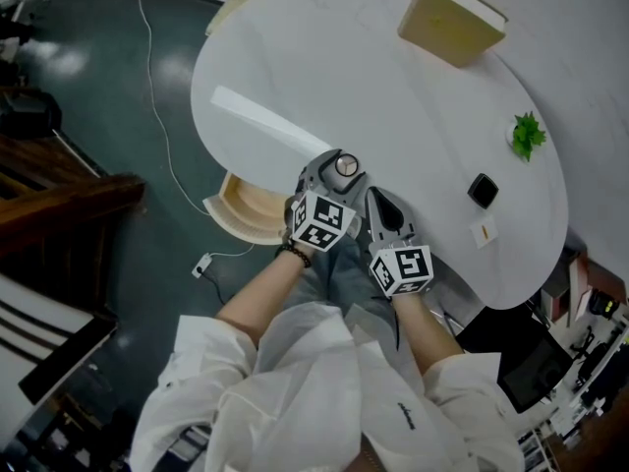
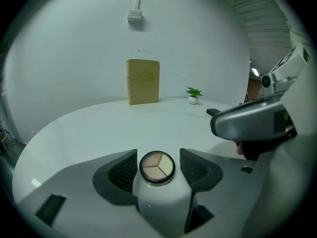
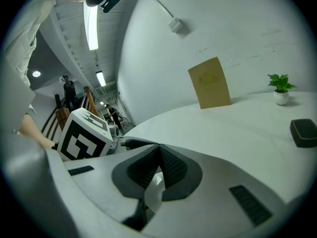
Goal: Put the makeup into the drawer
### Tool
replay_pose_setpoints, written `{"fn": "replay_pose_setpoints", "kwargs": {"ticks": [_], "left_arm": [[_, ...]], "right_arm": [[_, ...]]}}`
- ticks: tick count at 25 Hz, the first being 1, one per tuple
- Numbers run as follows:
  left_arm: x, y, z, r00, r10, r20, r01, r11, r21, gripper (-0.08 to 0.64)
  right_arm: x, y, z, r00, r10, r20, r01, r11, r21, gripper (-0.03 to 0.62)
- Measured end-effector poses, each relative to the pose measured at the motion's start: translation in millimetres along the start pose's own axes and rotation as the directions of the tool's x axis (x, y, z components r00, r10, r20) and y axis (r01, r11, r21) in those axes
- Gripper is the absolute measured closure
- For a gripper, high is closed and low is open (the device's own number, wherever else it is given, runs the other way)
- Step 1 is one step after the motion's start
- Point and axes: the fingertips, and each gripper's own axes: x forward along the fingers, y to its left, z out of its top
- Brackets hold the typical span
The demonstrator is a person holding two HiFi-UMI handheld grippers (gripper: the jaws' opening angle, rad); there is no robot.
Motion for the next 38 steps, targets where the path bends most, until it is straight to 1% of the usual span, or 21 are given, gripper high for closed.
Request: {"fn": "replay_pose_setpoints", "kwargs": {"ticks": [2,5,11,15,19,24,28,34,38], "left_arm": [[2.7,0.5,-2.7,1.000,0.007,-0.016,-0.007,1.000,0.002,0.282],[4.2,2.5,-4.6,0.999,0.022,-0.031,-0.021,1.000,0.016,0.314],[1.5,2.7,-4.4,0.999,0.033,-0.038,-0.032,0.999,0.023,0.324],[-14.0,3.6,1.5,0.999,0.048,-0.010,-0.048,0.999,0.018,0.327],[-48.1,7.7,5.0,0.998,0.053,0.034,-0.052,0.999,-0.009,0.328],[-106.1,18.7,-10.8,0.998,0.010,0.055,-0.010,1.000,-0.001,0.328],[-143.5,31.9,-42.9,0.999,-0.029,0.038,0.029,1.000,0.005,0.330],[-183.2,52.4,-88.6,0.995,-0.097,0.004,0.096,0.995,0.040,0.330],[-190.0,61.6,-117.4,0.984,-0.173,-0.029,0.175,0.980,0.096,0.330]], "right_arm": [[-0.3,-1.0,-0.3,1.000,0.001,0.000,-0.001,1.000,0.003,0.575],[-0.2,-0.6,-1.0,1.000,0.008,-0.001,-0.008,1.000,0.004,0.575],[-2.1,2.3,-3.7,1.000,0.029,-0.010,-0.029,1.000,0.000,0.575],[-4.8,7.3,-2.0,0.998,0.061,-0.004,-0.061,0.998,-0.001,0.575],[-4.6,22.1,-4.3,0.996,0.092,-0.015,-0.092,0.996,-0.015,0.575],[2.1,67.9,-10.7,0.988,0.155,-0.026,-0.155,0.988,-0.014,0.575],[12.8,106.2,-31.1,0.977,0.204,-0.058,-0.206,0.978,-0.030,0.575],[23.9,159.4,-61.6,0.973,0.209,-0.100,-0.213,0.976,-0.036,0.575],[39.1,182.3,-84.4,0.971,0.199,-0.131,-0.206,0.978,-0.037,0.575]]}}
